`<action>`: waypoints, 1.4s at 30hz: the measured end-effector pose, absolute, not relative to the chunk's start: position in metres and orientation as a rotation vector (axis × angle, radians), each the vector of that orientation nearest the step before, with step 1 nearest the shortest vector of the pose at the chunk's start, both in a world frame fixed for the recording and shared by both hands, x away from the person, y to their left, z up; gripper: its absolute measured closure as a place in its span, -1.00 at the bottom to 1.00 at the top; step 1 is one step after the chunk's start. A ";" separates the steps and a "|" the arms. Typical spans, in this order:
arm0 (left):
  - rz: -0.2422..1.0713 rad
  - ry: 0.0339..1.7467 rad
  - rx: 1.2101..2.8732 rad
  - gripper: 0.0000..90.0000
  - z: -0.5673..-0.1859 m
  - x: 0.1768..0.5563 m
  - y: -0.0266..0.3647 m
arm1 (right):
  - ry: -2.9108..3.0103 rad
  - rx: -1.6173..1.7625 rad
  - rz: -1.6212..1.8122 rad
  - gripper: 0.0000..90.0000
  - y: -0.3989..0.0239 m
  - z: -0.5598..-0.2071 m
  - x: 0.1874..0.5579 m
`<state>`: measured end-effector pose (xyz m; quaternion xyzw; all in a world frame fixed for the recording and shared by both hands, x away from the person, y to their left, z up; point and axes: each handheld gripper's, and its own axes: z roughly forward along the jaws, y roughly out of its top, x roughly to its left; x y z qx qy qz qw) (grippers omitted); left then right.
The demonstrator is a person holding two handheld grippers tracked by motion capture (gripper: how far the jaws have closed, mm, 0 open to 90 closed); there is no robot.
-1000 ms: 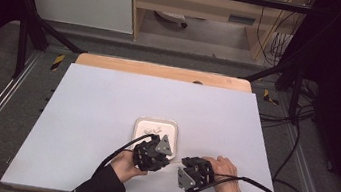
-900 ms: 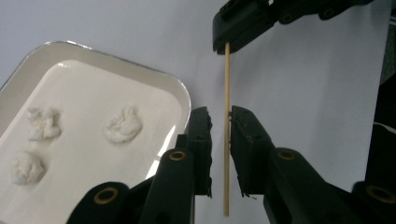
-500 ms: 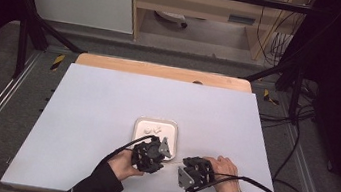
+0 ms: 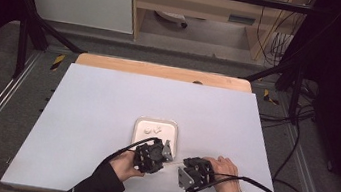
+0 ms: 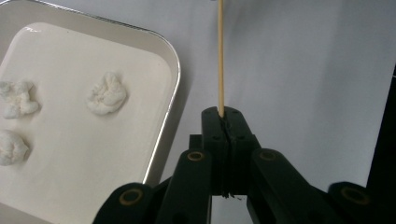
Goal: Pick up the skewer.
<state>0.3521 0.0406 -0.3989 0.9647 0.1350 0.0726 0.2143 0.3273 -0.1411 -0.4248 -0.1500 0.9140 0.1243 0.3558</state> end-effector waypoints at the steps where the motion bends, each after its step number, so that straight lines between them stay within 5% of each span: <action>1: 0.202 0.375 2.674 0.97 -0.399 0.352 0.041 | 2.359 -0.384 0.322 0.98 -0.141 -0.425 0.327; 11: 0.216 0.399 2.651 0.97 -0.399 0.352 0.045 | 2.359 -0.313 0.372 0.86 -0.142 -0.422 0.329; 17: 0.215 0.441 2.630 0.97 -0.399 0.354 0.054 | 2.383 -0.202 0.431 0.59 -0.146 -0.416 0.329; 29: 0.233 0.495 2.573 0.97 -0.399 0.354 0.079 | 2.492 0.272 0.734 -0.28 -0.172 -0.403 0.346; 42: 0.235 0.583 2.476 0.97 -0.400 0.352 0.109 | 2.485 0.589 0.849 -0.74 -0.197 -0.410 0.354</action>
